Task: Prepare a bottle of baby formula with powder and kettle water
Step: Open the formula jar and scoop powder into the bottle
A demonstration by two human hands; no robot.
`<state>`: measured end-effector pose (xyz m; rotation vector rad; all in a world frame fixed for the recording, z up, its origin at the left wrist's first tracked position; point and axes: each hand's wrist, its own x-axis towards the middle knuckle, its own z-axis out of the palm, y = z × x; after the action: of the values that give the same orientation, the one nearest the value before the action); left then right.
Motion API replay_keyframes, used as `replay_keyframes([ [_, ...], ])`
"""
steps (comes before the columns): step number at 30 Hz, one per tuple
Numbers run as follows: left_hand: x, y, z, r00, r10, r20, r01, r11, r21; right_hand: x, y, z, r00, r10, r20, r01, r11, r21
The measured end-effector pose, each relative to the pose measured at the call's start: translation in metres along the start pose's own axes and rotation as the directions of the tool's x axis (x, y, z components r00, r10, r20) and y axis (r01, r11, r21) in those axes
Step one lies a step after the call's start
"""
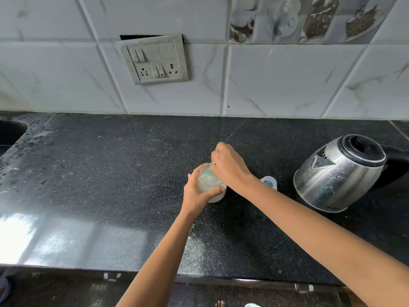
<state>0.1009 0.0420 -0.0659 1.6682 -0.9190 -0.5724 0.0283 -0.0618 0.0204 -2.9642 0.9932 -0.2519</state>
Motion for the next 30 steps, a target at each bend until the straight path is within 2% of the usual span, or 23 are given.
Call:
replay_keyframes([
  [3, 0.0, 0.0, 0.0, 1.0, -0.004, 0.005, 0.004, 1.0, -0.012, 0.001, -0.003, 0.009, 0.999, -0.039, 0.016, 0.039, 0.999, 0.001],
  [6, 0.001, 0.0, 0.0, 1.0, -0.008, 0.015, 0.009, 1.0, -0.027, 0.002, -0.009, 0.012, 0.988, 0.071, 0.139, -0.099, 0.973, 0.207],
  [10, 0.001, 0.002, 0.0, 1.0, -0.015, 0.015, 0.015, 0.999, -0.045, 0.001, -0.004, 0.003, 0.931, 0.225, 0.289, -0.346, 0.801, 0.489],
  [14, 0.0, 0.001, 0.001, 1.0, -0.02, 0.011, 0.02, 0.999, -0.04, -0.001, 0.007, -0.01, 0.888, 0.322, 0.328, -0.46, 0.62, 0.636],
  [17, 0.0, 0.001, 0.001, 1.0, -0.019, 0.007, 0.019, 0.999, -0.028, -0.004, 0.006, -0.012, 0.899, 0.326, 0.293, -0.437, 0.629, 0.643],
  [20, -0.001, 0.002, 0.001, 1.0, -0.015, 0.002, 0.015, 1.0, -0.015, -0.009, -0.003, -0.007, 0.946, 0.253, 0.203, -0.324, 0.738, 0.592],
  [22, -0.002, 0.004, 0.001, 1.0, -0.016, 0.003, 0.016, 1.0, -0.016, -0.011, -0.009, -0.005, 0.963, 0.203, 0.176, -0.268, 0.774, 0.573],
  [25, -0.002, 0.004, 0.002, 1.0, -0.028, 0.003, 0.028, 0.999, -0.018, -0.011, -0.01, -0.008, 0.965, 0.188, 0.18, -0.259, 0.76, 0.596],
  [30, -0.002, 0.004, 0.003, 0.999, -0.034, -0.002, 0.034, 0.999, -0.009, -0.014, 0.009, -0.018, 0.951, 0.275, 0.138, -0.294, 0.681, 0.671],
])
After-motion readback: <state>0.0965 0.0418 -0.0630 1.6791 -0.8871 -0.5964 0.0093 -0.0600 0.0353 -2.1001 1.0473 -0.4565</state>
